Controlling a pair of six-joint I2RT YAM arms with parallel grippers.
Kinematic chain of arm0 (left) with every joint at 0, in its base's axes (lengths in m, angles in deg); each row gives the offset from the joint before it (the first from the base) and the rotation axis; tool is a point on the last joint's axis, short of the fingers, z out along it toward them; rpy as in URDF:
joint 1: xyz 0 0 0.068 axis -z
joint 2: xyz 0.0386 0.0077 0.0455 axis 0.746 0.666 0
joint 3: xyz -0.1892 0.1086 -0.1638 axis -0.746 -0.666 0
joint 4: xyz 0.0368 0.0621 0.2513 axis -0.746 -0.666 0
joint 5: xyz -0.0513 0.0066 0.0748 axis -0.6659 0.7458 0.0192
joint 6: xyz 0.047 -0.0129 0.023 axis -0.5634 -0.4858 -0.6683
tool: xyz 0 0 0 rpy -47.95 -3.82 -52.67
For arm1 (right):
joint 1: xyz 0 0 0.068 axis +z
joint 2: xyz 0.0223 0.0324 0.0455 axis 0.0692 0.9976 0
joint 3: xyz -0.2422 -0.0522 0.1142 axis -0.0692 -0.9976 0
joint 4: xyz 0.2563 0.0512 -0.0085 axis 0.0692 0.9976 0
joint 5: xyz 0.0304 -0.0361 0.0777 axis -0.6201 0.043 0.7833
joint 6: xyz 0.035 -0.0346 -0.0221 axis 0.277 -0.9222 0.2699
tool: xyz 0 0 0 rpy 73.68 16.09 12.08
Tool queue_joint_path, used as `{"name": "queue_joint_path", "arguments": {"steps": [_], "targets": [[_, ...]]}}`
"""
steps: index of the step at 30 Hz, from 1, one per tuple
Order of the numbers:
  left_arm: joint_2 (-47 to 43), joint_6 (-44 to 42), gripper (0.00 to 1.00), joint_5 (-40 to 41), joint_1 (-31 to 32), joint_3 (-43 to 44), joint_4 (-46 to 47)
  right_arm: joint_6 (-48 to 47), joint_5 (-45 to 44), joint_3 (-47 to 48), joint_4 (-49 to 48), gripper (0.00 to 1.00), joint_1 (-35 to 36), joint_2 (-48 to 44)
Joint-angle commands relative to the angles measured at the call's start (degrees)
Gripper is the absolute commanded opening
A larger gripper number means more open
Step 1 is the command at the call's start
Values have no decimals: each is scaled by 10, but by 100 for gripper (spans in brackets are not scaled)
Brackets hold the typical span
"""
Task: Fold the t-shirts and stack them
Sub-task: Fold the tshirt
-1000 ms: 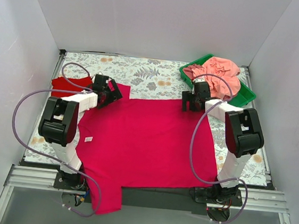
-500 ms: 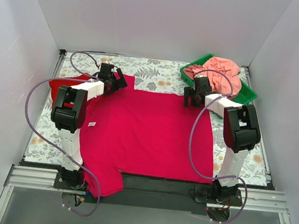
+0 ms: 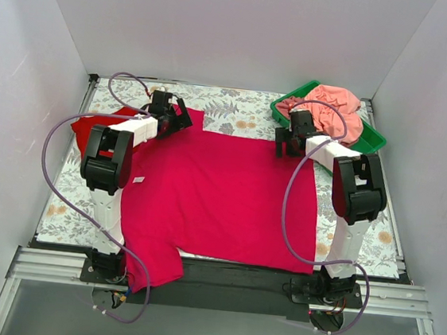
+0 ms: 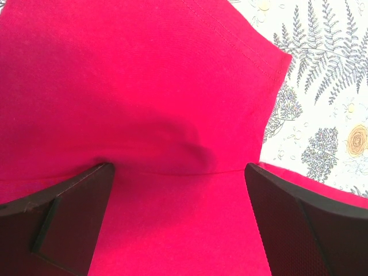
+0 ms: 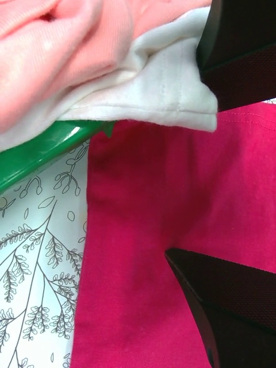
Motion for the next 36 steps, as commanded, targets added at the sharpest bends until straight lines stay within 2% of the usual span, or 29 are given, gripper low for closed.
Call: {"name": "queue_joint_path", "arguments": {"steps": [1,8,12,16,21,27,30,34,36], "targets": [[-9,-12,97,-2,-2,3,-42,-18,-15,25,-5,97,-13,8],[-71,-15,97,11,-2,11,-47,-17,32,17,-1,98,-12,-59],[-66,-20,98,62,-2,55,-69,-10,61,7,-3,97,-12,-87],[-17,-31,98,111,-3,131,-96,1,76,-4,-5,97,-12,-113],[98,-37,98,125,-20,296,-148,10,85,-49,-24,98,-9,-176],[215,-82,96,164,-26,462,-168,47,98,-158,-48,98,-7,-285],[243,-100,94,199,-27,494,-156,63,103,-217,-55,98,-5,-352],[262,-128,91,196,-29,496,-136,81,111,-291,-61,98,-4,-444],[271,-138,82,195,-29,497,-137,88,116,-326,-61,98,-3,-469]]}}
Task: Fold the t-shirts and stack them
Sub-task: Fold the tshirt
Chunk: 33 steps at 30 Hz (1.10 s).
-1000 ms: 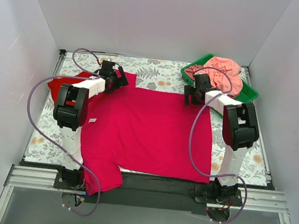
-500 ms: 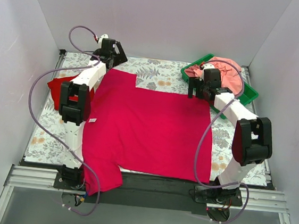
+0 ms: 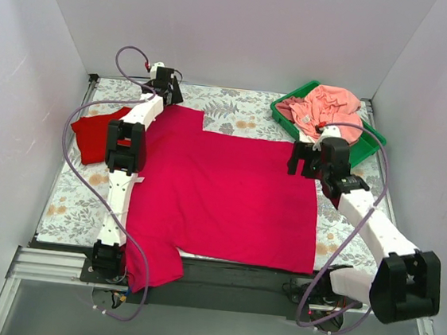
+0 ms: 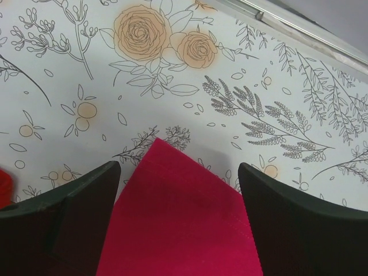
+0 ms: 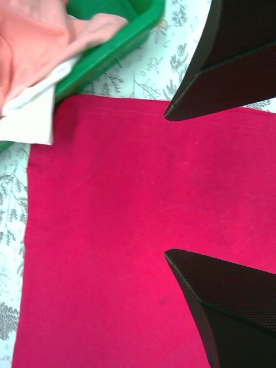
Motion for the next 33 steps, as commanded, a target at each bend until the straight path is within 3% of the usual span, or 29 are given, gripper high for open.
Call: {"name": "queue_joint_path", "arguments": {"steps": [1,5,6,15,19,21,27,30,33], "targets": [[-11,-36,79,17,0,22,10,26,11,-44,-24,98,3,-55],[-10,-38,67,4,1,0,1,33,-7,-72,-23,98,3,-100],[-10,-36,60,2,1,-1,-12,33,-7,-76,-23,98,4,-108],[5,-43,50,38,1,-8,-64,38,-19,-97,-10,98,3,-149],[-6,-56,13,27,1,-42,-64,40,-26,-105,-8,98,3,-162],[-24,-59,1,26,1,-79,-45,41,-24,-102,-7,98,3,-154],[-68,-77,0,47,0,-140,3,47,-66,-55,13,96,45,-78],[-115,-87,0,64,-5,-213,60,81,-125,-19,5,96,85,-16],[-154,-77,0,37,-14,-260,95,186,-242,61,8,96,114,65]]}}
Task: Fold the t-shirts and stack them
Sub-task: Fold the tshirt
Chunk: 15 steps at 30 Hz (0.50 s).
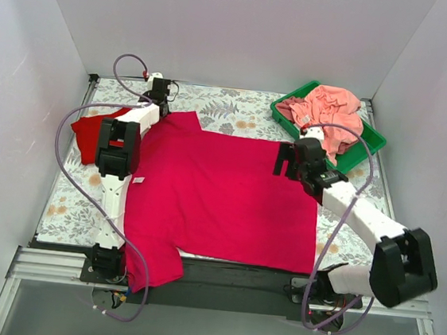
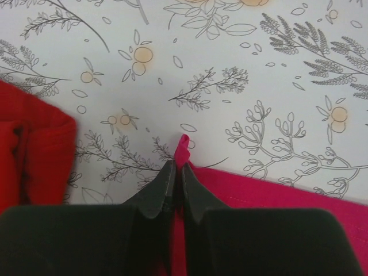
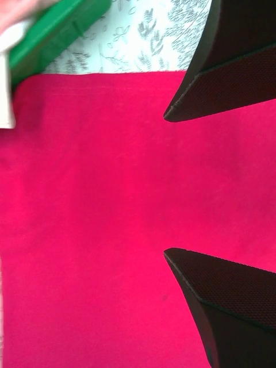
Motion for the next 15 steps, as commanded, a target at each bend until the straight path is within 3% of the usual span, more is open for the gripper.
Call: {"name": "queue_joint_path", "arguments": {"steps": [1,4,6,9,15], "targets": [[-55,-8,0,-11,-15,-56,15,122,-161,107,-12,96,28,104],[-71,1,0,-53,-15,-71,30,182,-232,214,15,96,27,229],[-83,1,0,-58,-15,-85,42,193,-246,379,121,96,26,369],[-101,5,0,-79,-15,-104,57,215,-290,534,223,96,24,482],[-123,12,0,-91,-15,-120,67,203,-330,640,254,95,6,590]]}}
